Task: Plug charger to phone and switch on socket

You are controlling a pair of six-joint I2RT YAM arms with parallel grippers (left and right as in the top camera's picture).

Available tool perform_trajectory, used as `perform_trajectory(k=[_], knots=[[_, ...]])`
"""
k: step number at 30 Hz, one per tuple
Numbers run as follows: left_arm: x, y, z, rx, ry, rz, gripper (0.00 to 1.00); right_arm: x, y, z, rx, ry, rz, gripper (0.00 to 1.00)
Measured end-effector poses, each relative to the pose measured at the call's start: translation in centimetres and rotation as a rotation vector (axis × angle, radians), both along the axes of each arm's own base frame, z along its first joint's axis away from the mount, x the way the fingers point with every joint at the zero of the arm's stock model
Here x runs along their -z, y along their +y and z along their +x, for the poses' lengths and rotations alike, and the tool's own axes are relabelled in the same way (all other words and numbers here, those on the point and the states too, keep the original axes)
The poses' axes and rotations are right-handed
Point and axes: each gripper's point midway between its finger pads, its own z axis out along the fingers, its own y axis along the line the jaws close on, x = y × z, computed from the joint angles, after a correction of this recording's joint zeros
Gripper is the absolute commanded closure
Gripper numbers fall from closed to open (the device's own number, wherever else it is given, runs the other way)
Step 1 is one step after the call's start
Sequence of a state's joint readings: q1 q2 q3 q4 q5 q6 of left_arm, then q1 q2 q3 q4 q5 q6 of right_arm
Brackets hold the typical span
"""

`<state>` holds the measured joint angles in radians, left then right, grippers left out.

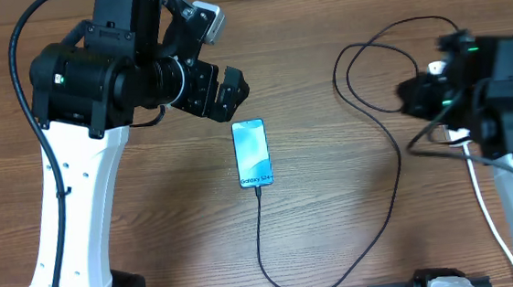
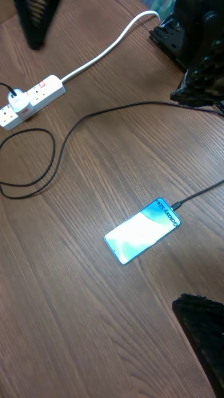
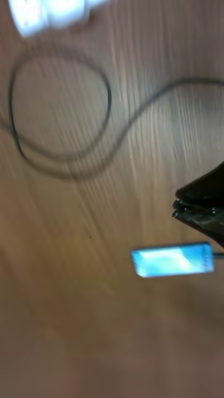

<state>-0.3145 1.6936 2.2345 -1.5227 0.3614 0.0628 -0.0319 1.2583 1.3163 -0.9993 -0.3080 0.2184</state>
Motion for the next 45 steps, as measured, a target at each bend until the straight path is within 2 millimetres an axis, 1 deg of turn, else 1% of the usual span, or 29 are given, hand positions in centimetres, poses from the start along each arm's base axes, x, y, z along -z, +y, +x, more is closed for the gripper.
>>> perform_trajectory(k=[1,3,4,5,6,9,11,16,17,21,25,27,29,31,34,37,40,43,45], knots=[[0.0,0.0,0.0,0.000,0.000,0.000,0.00,0.0,1.8,-0.3,-0.060,-0.002,-0.004,0.96],[0.0,0.0,0.0,0.000,0.000,0.000,0.01,0.0,4.1,-0.9,-0.138,-0.003,-0.007,0.96],[0.0,0.0,0.0,0.000,0.000,0.000,0.01,0.0,6.3,-1.6,-0.211,-0.005,-0.010,0.94],[0.0,0.0,0.0,0.000,0.000,0.000,0.01,-0.1,7.5,-2.1,-0.253,-0.009,-0.007,0.09],[0.0,0.0,0.0,0.000,0.000,0.000,0.00,-0.2,8.2,-2.5,-0.277,-0.014,-0.011,0.00],[0.0,0.0,0.0,0.000,0.000,0.000,0.00,-0.8,9.3,-3.3,-0.312,-0.030,-0.005,0.00],[0.0,0.0,0.0,0.001,0.000,0.000,0.01,-1.7,9.8,-4.1,-0.316,-0.049,0.014,0.00],[0.0,0.0,0.0,0.000,0.000,0.000,0.00,-4.9,9.3,-6.0,-0.250,-0.118,0.087,0.00],[0.0,0.0,0.0,0.000,0.000,0.000,0.00,-6.0,9.1,-6.8,-0.232,-0.143,0.111,0.00],[0.0,0.0,0.0,0.000,0.000,0.000,0.00,-8.7,8.7,-9.0,-0.213,-0.220,0.175,0.00],[0.0,0.0,0.0,0.000,0.000,0.000,0.00,-10.6,8.4,-10.9,-0.216,-0.282,0.212,0.00],[0.0,0.0,0.0,0.000,0.000,0.000,0.00,-11.0,8.3,-11.4,-0.218,-0.297,0.222,0.00],[0.0,0.0,0.0,0.000,0.000,0.000,0.00,-11.1,8.3,-11.5,-0.218,-0.297,0.227,0.00],[0.0,0.0,0.0,0.000,0.001,0.000,0.00,-10.7,8.4,-11.3,-0.214,-0.280,0.226,0.00],[0.0,0.0,0.0,0.000,0.002,0.000,0.00,-10.0,7.8,-10.7,-0.175,-0.263,0.191,0.00],[0.1,0.0,0.0,0.000,0.002,0.000,0.00,-9.8,6.6,-10.0,-0.138,-0.292,0.113,0.00],[0.1,0.0,0.0,0.000,0.002,0.000,0.01,-9.5,6.1,-9.3,-0.182,-0.356,0.005,0.00],[0.1,0.0,0.1,0.000,0.003,0.001,0.01,-7.7,5.5,-9.2,-0.235,-0.383,-0.098,0.00],[0.1,0.0,0.1,0.000,0.003,0.001,0.00,-6.1,4.8,-9.4,-0.248,-0.392,-0.150,0.00]])
